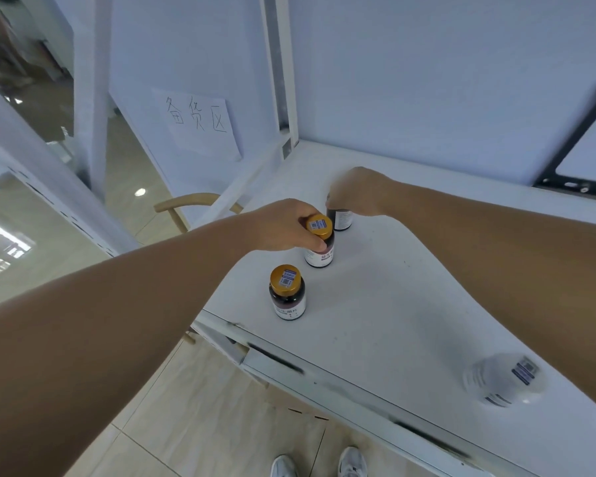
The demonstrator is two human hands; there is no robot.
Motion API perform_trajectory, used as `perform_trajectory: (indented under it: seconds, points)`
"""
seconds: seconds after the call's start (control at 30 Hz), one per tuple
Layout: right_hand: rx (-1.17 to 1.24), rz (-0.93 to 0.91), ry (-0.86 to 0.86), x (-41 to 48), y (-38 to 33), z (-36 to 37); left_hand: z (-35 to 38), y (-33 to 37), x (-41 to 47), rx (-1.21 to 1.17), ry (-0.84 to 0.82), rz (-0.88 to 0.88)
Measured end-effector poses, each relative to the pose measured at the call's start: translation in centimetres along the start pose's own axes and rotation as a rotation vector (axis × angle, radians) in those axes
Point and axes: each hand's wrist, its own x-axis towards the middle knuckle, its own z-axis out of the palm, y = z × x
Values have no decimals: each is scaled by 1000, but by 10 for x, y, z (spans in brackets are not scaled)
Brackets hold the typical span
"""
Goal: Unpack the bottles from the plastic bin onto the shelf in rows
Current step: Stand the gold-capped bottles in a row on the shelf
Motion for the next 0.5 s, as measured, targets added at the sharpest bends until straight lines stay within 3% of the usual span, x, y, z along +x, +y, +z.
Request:
perform_trajectory:
  seconds: [0.13,0.27,0.5]
  points:
    - [28,23,-9,-5,1,-2,-9,4,-3,-15,-43,-29]
    - [48,38,16,-21,3,-22,-36,17,-6,8,52,-20]
    - [-105,100,188,-101,24,-75,-62,72,7,173,106,217]
